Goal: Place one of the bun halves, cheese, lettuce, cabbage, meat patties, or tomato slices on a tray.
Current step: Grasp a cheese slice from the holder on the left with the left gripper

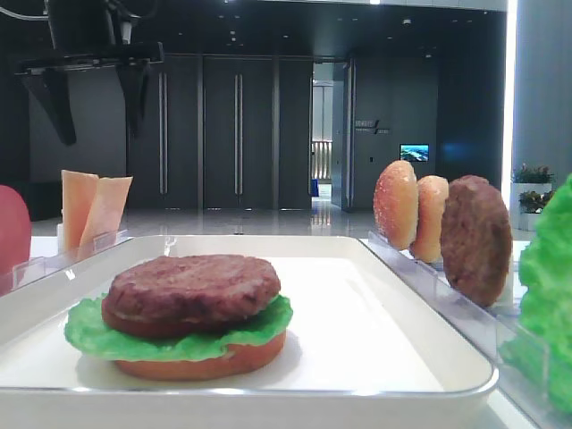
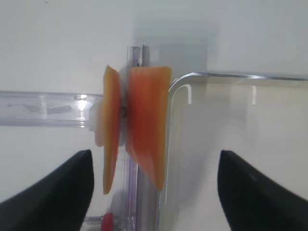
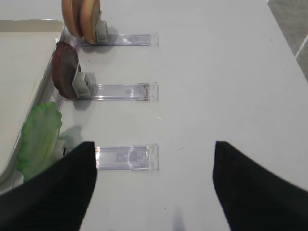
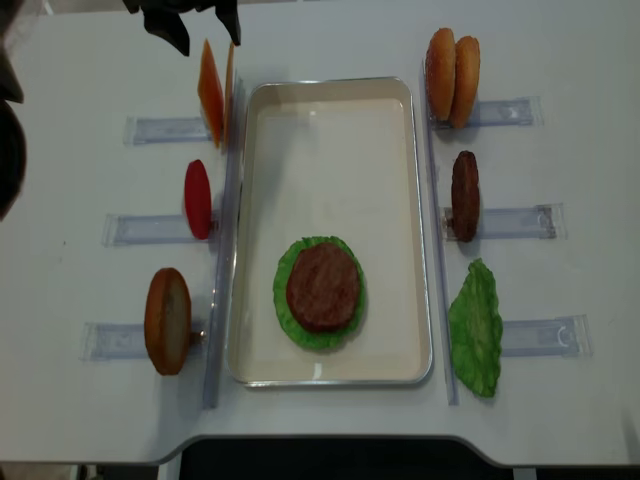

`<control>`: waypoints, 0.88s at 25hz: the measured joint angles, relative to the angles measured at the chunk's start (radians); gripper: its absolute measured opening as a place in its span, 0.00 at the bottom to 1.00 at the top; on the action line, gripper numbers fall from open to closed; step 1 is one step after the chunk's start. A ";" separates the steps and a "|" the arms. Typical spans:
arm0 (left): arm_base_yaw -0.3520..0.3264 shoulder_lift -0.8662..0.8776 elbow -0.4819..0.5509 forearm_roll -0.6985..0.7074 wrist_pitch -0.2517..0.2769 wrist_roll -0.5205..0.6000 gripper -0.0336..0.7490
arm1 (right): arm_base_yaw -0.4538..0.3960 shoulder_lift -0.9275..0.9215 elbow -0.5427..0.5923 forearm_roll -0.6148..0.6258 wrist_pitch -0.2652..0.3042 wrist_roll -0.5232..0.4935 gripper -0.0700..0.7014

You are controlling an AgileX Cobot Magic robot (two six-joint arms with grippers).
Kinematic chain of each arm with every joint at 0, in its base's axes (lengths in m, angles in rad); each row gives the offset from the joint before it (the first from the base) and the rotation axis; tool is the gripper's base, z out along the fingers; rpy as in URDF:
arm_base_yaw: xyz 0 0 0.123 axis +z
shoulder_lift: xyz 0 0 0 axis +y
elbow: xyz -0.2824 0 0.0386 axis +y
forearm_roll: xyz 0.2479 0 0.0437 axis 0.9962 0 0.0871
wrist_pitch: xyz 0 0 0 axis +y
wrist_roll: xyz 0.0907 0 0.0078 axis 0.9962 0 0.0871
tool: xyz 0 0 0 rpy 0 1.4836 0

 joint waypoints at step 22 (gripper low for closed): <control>-0.011 0.012 0.000 -0.041 -0.012 -0.037 0.82 | 0.000 0.000 0.000 0.000 0.000 0.000 0.72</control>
